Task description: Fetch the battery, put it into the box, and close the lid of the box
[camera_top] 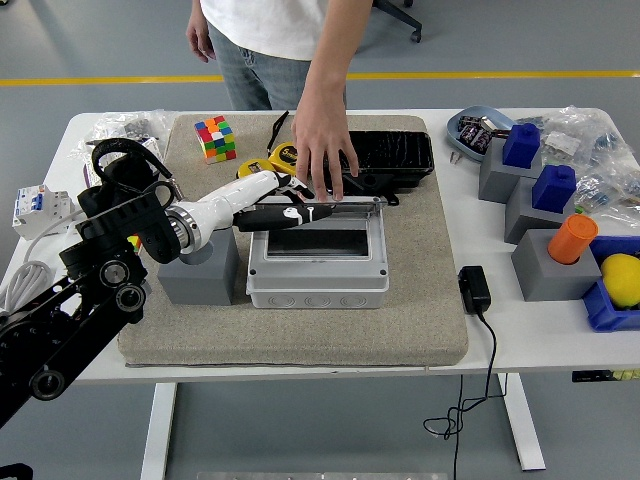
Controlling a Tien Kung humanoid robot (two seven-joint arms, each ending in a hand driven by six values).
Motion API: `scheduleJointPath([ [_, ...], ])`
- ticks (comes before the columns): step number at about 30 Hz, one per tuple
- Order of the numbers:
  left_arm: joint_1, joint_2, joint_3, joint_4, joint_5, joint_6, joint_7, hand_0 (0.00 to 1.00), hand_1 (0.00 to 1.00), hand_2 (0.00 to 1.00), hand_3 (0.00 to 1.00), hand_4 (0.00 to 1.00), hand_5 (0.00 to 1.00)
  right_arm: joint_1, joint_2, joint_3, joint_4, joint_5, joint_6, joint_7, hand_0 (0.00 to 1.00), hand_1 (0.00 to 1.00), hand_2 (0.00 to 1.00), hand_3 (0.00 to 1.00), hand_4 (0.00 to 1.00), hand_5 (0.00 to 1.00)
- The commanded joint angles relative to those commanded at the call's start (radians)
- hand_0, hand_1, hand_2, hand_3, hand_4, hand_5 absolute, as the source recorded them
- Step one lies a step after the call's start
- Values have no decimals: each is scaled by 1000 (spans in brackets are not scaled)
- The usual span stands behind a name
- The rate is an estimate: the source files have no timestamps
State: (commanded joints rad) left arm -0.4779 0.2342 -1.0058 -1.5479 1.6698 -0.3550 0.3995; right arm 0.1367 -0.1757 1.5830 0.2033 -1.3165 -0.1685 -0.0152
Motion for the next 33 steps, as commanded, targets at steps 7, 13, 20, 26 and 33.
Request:
scheduleJointPath([
  [7,4,2,11,-49,-60,-44,24,998,966,801,781,998,998,-1,-3,-1,0,0,-1,-1,841,800,774,813,998,998],
  [13,4,7,18,-67,-65,-59,27,998,965,802,781,998,998,2,-2,-1,1,0,-1,-1,840,798,774,812,998,998],
  [20,-6,6,6,-68,-45,-46,18,998,966,802,778,998,998,3,-2,3,0,-2,-1,-2,840,797,773,812,998,998],
  [26,-18,10,4,-95,-42,-46,18,998,968,803,776,998,998,4,-2,3,1,-1,-1,-2,839,796,773,812,998,998],
  [33,-21,11,10,-106,-51,-55,24,998,966,803,776,998,998,5,-5,8,0,-4,-2,-2,839,796,773,812,998,998],
])
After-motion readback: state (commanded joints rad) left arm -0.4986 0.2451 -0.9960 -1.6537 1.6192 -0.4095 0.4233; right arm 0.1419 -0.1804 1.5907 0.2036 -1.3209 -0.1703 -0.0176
